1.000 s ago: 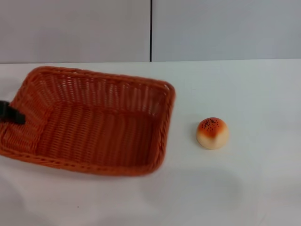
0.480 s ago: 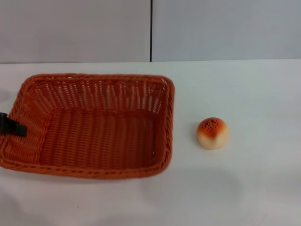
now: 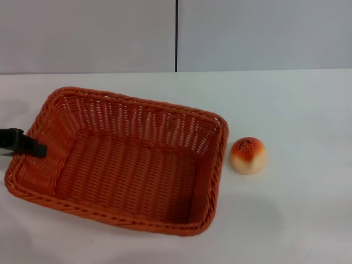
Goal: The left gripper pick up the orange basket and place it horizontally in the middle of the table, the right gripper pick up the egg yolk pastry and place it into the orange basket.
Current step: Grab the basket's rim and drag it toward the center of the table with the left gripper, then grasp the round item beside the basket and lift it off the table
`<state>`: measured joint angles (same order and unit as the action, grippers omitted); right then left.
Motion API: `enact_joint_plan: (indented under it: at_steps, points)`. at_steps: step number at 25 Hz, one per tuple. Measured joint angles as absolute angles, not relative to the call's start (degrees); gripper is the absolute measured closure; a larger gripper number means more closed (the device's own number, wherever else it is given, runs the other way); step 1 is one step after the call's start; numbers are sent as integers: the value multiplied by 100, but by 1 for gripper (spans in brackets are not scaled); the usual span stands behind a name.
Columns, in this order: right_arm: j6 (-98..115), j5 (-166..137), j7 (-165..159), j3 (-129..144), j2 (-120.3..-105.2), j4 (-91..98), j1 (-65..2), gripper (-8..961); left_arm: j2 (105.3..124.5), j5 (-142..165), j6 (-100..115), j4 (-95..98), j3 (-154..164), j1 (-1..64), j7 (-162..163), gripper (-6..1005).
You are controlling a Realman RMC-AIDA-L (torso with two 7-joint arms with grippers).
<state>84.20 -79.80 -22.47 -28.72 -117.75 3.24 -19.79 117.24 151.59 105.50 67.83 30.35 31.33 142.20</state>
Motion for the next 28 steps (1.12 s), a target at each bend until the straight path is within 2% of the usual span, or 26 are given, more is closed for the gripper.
enact_joint_plan:
  at_steps: [9,14,20,23,27,28]
  points:
    - [8419,-7980,-2252,-2874,-11786,334,-1995,314,11670,14913,10740,6896,3000,3115,14256,782]
    - [8419,-7980,-2254,-2874,-11786,335,-2010,315,11621,14891,10777,7108,2952,3083,14357,565]
    - [8402,-7981,-2257,-2874,-11783,334,-2021,315,11543,14631,10764,7498,2674,3033,14450,367]
    - [8402,-7982,-2274,-2856,-11771,334,-2025,314,11524,14315,10696,7522,2558,3031,14404,299]
    - [8369,-8077,-2696,-2700,-11705,471,-2068,314,11529,13408,10432,7488,2469,2980,14038,300]
    - [8341,-8098,-2915,-2613,-11690,560,-2083,314,11590,12778,10221,7414,2463,2925,13610,301]
